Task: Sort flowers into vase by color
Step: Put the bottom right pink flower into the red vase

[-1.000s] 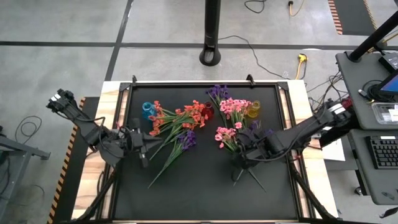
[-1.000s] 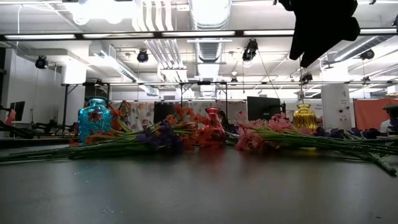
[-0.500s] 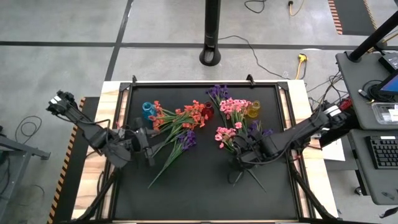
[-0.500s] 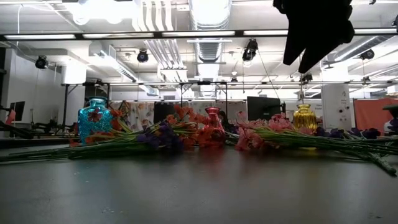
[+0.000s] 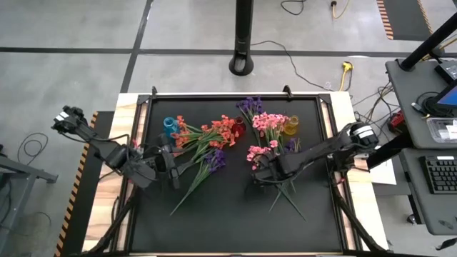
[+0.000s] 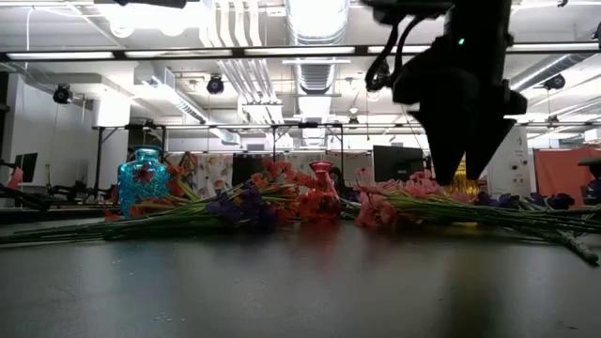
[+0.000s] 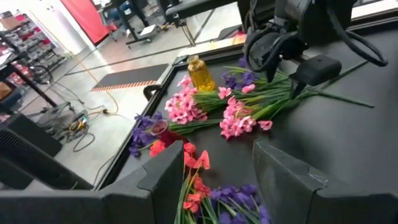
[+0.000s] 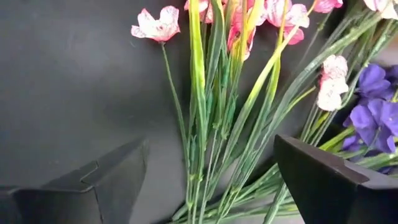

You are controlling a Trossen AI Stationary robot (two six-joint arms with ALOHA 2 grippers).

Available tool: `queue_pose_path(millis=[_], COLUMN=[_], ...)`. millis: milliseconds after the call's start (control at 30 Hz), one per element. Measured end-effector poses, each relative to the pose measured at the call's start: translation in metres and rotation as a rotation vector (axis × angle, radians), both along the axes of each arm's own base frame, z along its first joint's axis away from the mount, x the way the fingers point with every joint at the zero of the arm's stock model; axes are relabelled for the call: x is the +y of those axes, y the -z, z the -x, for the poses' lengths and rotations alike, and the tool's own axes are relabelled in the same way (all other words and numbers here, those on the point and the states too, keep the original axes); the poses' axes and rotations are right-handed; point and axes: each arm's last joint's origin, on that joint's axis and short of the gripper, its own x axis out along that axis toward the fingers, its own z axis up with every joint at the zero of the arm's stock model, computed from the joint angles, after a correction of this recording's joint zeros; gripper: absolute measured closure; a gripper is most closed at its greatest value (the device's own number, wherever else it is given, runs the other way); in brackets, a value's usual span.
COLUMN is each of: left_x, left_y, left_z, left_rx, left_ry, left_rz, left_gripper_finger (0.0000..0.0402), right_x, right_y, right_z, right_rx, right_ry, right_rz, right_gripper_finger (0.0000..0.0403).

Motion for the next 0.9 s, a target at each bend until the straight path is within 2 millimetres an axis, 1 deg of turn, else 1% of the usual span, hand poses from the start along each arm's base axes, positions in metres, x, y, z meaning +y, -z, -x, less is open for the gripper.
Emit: queue_pose_path(millis=[200,333,567,767,900], left_x=[0.003,0.003,0.003,0.003,0.003], left_y=[0.002,0.002,0.002,0.002,0.002], left_z=[-0.001,-0.001,-0.001,-0.001,-0.001], left_rx=[0.002,0.000,0.002,0.005,0.004], left_ry=[-0.016,-0.022,-0.024,-0.025,-0.025], left_rz=[0.002,-0.001,-0.002,-0.004,-0.004], left_gripper_finger=[0.0226,0.0226,0.0226,0.0226,0.0226], right_x=[-0.005,-0.008,-0.015,-0.021,-0.021], right_y=[0.012,0.018,0.025,0.034,0.041], right_z=[-0.007,-0.015,-0.023,-0.025,-0.026], right_rx=[0.031,-0.002,-0.018,0.015,0.038], right_ry=[-0.026,-0.051,-0.063,-0.057,-0.063], right_rz=[0.003,0.000,0.001,0.007,0.005], right_gripper_finger=[0.0083,0.0090,0.0097,0.0097,0.0101])
